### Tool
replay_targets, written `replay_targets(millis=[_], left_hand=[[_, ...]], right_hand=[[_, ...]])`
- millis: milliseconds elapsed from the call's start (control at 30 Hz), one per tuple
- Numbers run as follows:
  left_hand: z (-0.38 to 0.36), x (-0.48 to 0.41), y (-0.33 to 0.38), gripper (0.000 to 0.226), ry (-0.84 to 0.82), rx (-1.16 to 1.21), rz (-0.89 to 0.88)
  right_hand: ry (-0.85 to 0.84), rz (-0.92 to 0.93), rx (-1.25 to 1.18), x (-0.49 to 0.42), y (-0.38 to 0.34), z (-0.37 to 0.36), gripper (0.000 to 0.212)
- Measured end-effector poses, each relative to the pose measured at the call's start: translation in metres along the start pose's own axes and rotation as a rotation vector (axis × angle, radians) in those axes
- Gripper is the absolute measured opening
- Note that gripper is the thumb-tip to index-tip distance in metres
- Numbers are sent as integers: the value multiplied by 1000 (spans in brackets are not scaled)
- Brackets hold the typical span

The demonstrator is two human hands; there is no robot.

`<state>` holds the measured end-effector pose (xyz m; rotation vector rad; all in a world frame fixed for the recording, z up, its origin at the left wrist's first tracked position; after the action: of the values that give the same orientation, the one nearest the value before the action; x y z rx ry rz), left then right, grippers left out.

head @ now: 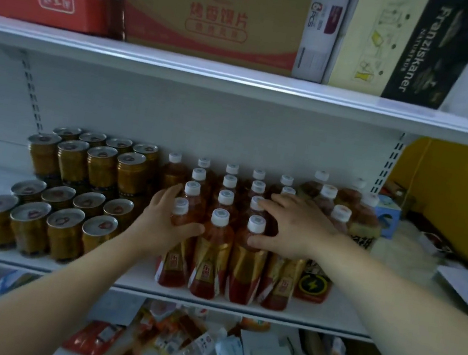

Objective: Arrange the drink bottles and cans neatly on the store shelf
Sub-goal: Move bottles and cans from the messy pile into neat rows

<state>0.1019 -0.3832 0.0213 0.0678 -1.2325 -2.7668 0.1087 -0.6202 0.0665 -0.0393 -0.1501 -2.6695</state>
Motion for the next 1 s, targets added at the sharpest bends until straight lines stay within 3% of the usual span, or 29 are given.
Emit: replay_targets(millis=[233,400,600,733,800,900,1000], left_hand=[[-6,-7,55,95,-102,-334,-209],[-38,4,103,87,-197,-362,-301],[-103,8,170,82,-328,-416,-398],[-139,11,218,63,-357,-394,-480],[-154,5,226,81,-353,-501,-454],[-174,-13,211,118,-374,-695,-296],[-183,-18,205,129,-373,-709,-266]], right_hand=[[158,-191,-54,24,55,23,82],[243,-290,-136,38,106,21,72],[250,-252,-201,43,152,9,66],[303,-143,-262,33,169,6,70],[323,-181,-328,28,194,1,65],[262,-193,-536,26,221,-24,77],[301,-89,-586,30,224,-40,82]])
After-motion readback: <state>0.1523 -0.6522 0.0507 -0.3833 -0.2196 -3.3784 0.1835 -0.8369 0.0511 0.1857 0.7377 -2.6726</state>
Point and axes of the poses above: each hand's wrist, its own x-axis away from the middle knuckle, its own z-axis out of the back of the hand, y = z × x, the point moved 7 cm from there along -x, towards the middle knuckle, and after that the axes turned 8 degrees about z, right-handed, at the moved point
